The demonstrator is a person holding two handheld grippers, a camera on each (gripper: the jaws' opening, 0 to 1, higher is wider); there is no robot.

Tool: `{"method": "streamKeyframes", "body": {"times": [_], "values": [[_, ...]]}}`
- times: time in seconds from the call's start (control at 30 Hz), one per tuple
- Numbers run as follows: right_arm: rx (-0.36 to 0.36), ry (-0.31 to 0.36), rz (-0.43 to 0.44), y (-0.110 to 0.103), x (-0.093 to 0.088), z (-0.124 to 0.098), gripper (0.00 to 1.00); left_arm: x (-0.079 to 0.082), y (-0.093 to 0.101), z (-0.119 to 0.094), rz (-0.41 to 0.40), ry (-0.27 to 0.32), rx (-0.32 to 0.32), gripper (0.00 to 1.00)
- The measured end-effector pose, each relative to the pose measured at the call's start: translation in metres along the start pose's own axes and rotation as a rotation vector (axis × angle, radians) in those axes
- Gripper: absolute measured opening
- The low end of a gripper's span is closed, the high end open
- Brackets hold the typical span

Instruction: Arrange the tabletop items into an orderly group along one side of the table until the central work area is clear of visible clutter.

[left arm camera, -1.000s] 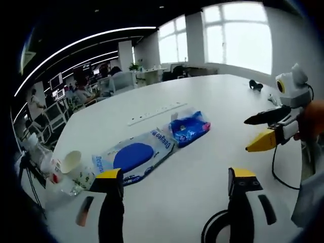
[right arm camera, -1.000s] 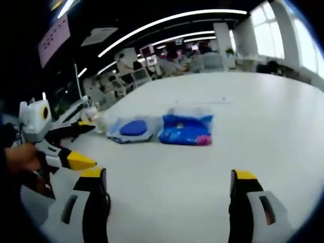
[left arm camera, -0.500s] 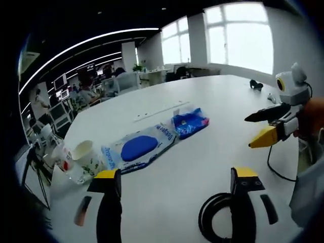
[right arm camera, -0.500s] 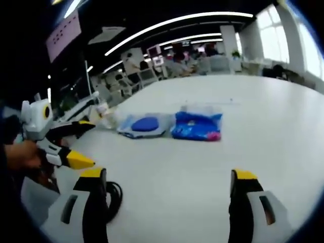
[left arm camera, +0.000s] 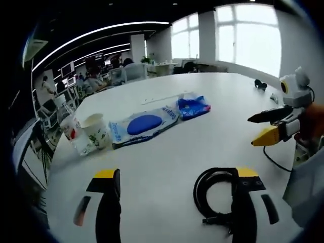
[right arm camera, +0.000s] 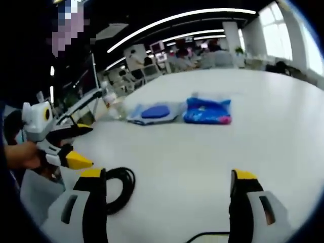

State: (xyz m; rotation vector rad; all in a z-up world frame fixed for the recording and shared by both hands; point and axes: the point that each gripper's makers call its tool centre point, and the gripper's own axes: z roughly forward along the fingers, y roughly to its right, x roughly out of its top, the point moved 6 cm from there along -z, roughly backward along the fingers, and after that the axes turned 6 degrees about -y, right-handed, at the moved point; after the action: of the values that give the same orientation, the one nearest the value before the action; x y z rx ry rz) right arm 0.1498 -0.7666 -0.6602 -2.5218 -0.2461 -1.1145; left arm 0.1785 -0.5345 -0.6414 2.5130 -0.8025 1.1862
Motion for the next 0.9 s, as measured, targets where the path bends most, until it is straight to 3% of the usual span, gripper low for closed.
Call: {"method": "streamKeyframes", "body": {"times": [0.47,0.73,0.9], "values": [[0.042,-0.080,-0.089,-0.038,-0.016,0.018,1.00,-0.021,-0.006,-0.004,-0.004,-0.041,0.051,0.90],[-0.010,-0.139,-0.174,-0.052,-0.020,0.033,0.99,-0.032,-0.002,0.003,0.012,-0.081,0.059,0.88],[-0.064,-0.186,-0.219,-0.050,-0.024,0.035,0.93,-0.034,0.000,0.008,0.041,-0.097,0.072,0.86]]}}
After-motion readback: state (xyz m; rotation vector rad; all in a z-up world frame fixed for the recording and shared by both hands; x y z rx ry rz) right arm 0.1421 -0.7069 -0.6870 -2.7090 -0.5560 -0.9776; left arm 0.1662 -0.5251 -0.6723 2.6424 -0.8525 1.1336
